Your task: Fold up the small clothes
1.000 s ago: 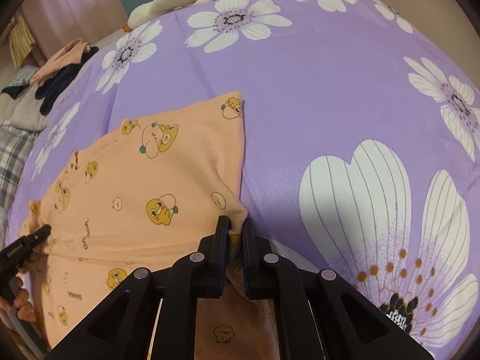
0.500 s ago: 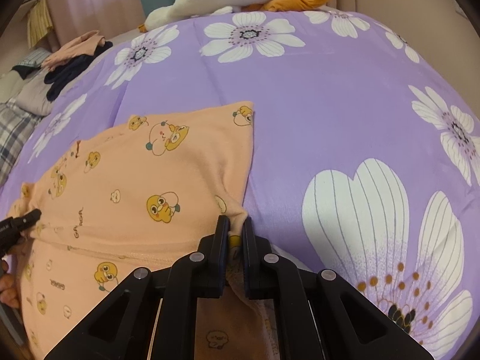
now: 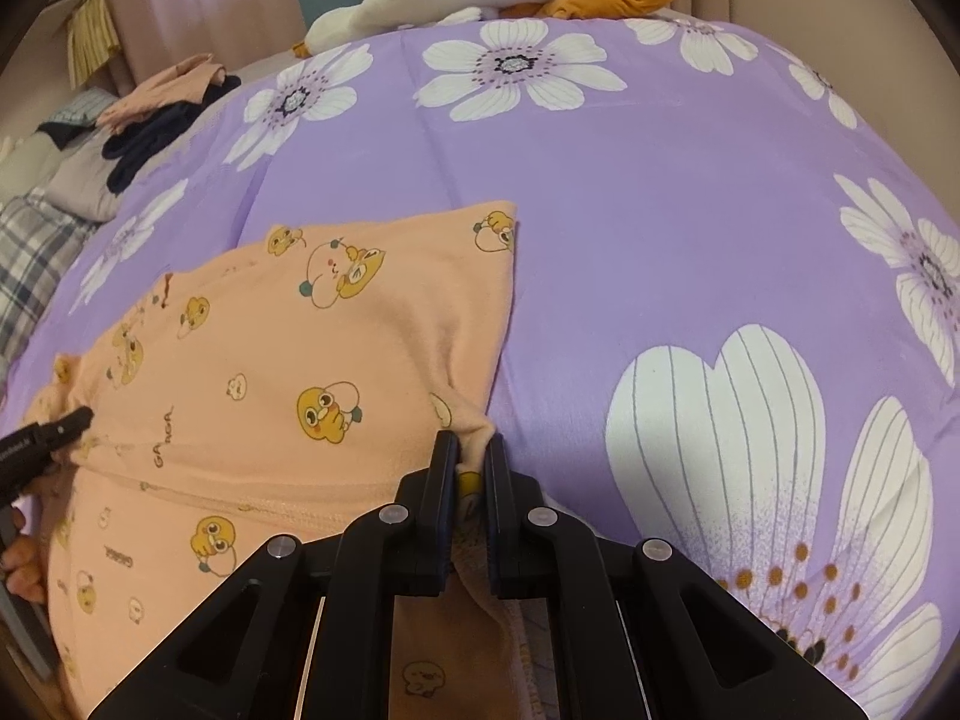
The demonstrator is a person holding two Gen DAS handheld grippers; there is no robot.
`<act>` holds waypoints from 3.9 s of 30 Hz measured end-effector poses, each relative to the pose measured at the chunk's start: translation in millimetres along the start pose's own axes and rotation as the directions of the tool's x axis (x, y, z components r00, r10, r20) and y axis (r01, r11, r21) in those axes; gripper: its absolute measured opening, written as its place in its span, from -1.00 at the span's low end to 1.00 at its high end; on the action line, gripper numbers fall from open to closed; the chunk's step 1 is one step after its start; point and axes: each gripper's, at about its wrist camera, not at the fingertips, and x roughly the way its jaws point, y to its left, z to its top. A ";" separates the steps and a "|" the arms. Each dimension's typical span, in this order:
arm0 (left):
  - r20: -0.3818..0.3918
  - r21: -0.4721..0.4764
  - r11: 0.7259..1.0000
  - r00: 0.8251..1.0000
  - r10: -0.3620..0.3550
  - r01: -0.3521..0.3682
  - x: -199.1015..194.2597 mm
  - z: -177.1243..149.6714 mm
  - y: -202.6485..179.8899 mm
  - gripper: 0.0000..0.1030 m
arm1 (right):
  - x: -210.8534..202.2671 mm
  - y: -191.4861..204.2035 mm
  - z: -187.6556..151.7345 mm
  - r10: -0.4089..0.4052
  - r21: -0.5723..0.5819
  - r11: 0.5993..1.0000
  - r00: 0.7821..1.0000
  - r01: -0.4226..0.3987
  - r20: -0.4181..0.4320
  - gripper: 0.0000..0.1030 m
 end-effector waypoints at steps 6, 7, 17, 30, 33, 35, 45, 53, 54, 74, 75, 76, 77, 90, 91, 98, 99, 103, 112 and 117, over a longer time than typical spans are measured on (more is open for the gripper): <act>-0.002 0.011 1.000 1.000 0.008 -0.008 -0.1 0.3 -0.4 -0.71 | 1.6 1.1 2.2 -0.025 0.015 1.000 1.000 0.025 -0.015 -0.95; -0.003 0.015 1.000 1.000 0.011 -0.011 0.0 0.6 -0.8 -0.71 | 1.6 2.3 2.4 -0.034 0.014 0.999 0.999 0.034 -0.018 -0.95; -0.023 0.065 0.998 1.000 0.021 -0.020 2.2 2.7 -3.9 -0.71 | 6.8 9.7 9.8 -0.105 0.006 0.994 0.993 0.106 -0.056 -0.94; -0.043 0.062 0.996 0.997 0.063 -0.060 5.0 5.7 -10.1 -0.71 | 14.9 1.7 25.1 -0.027 0.000 1.000 0.984 0.027 -0.175 -0.94; -0.051 0.045 0.997 0.997 0.059 -0.057 4.5 7.0 -8.6 -0.72 | 12.9 1.3 20.2 -0.019 0.021 1.000 0.989 0.022 -0.148 -0.94; -0.055 0.036 0.998 0.997 0.056 -0.054 3.5 7.7 -8.4 -0.72 | 12.6 3.4 19.9 -0.026 0.016 0.999 0.989 0.029 -0.148 -0.94; -0.029 0.014 1.000 0.999 0.018 -0.018 -8.2 0.5 -5.6 -0.69 | 8.8 4.7 14.0 -0.029 0.026 0.999 0.992 0.033 -0.121 -0.94; 0.026 0.082 0.996 0.999 0.024 -0.026 -37.5 -1.2 -23.3 0.15 | 7.1 3.8 12.2 -0.036 0.029 0.999 0.994 0.039 -0.103 -0.92; 0.044 0.089 0.995 0.999 0.030 -0.034 -43.2 -0.3 -24.2 0.19 | 5.8 4.1 11.2 -0.039 0.027 0.999 0.994 0.042 -0.099 -0.92; 0.193 -0.448 0.857 0.908 0.372 -0.256 -154.4 26.6 132.4 0.68 | -2.5 10.2 13.4 -0.171 -0.013 0.985 0.985 0.171 -0.021 0.08; 0.190 -0.472 0.842 0.902 0.387 -0.261 -158.2 24.2 141.0 0.68 | -4.1 8.4 13.9 -0.157 0.001 0.988 0.987 0.157 -0.018 0.13; 0.187 -0.489 0.829 0.897 0.402 -0.270 -161.2 21.7 146.7 0.68 | -5.7 6.5 14.5 -0.136 0.019 0.991 0.991 0.136 -0.015 0.14; 0.184 -0.509 0.814 0.889 0.420 -0.279 -164.1 18.9 151.7 0.68 | -7.3 5.1 15.1 -0.117 0.035 0.992 0.993 0.117 -0.009 0.14; 0.093 -0.632 0.715 0.886 0.454 -0.300 -160.5 9.5 200.0 0.65 | -29.7 13.2 16.1 -0.097 0.049 0.995 0.989 0.092 0.110 0.14; 0.087 -0.642 0.708 0.890 0.448 -0.293 -159.3 7.9 204.2 0.65 | -31.2 14.5 16.2 -0.099 0.048 0.994 0.989 0.094 0.114 0.14; 0.034 -0.721 0.648 0.921 0.389 -0.247 -146.1 0.8 229.9 0.28 | -35.3 18.3 15.4 -0.082 0.046 0.996 0.988 0.077 0.129 0.15; 0.028 -0.734 0.637 0.926 0.377 -0.237 -143.6 0.8 232.2 0.27 | -35.2 18.5 15.3 -0.080 0.046 0.996 0.988 0.074 0.129 0.15; 0.060 -0.771 0.608 0.929 0.366 -0.191 -146.5 -2.0 237.8 -0.01 | -36.0 20.2 14.7 -0.081 0.046 0.996 0.988 0.076 0.131 0.15; 0.109 -0.784 0.603 0.924 0.368 -0.148 -141.4 1.5 239.1 -0.83 | -37.6 17.9 12.7 -0.072 0.056 0.996 0.989 0.065 0.131 0.15; 0.232 -0.733 0.673 0.892 0.387 -0.101 -160.7 8.2 216.1 -0.85 | -39.4 16.4 12.3 -0.073 0.063 0.996 0.988 0.065 0.137 0.15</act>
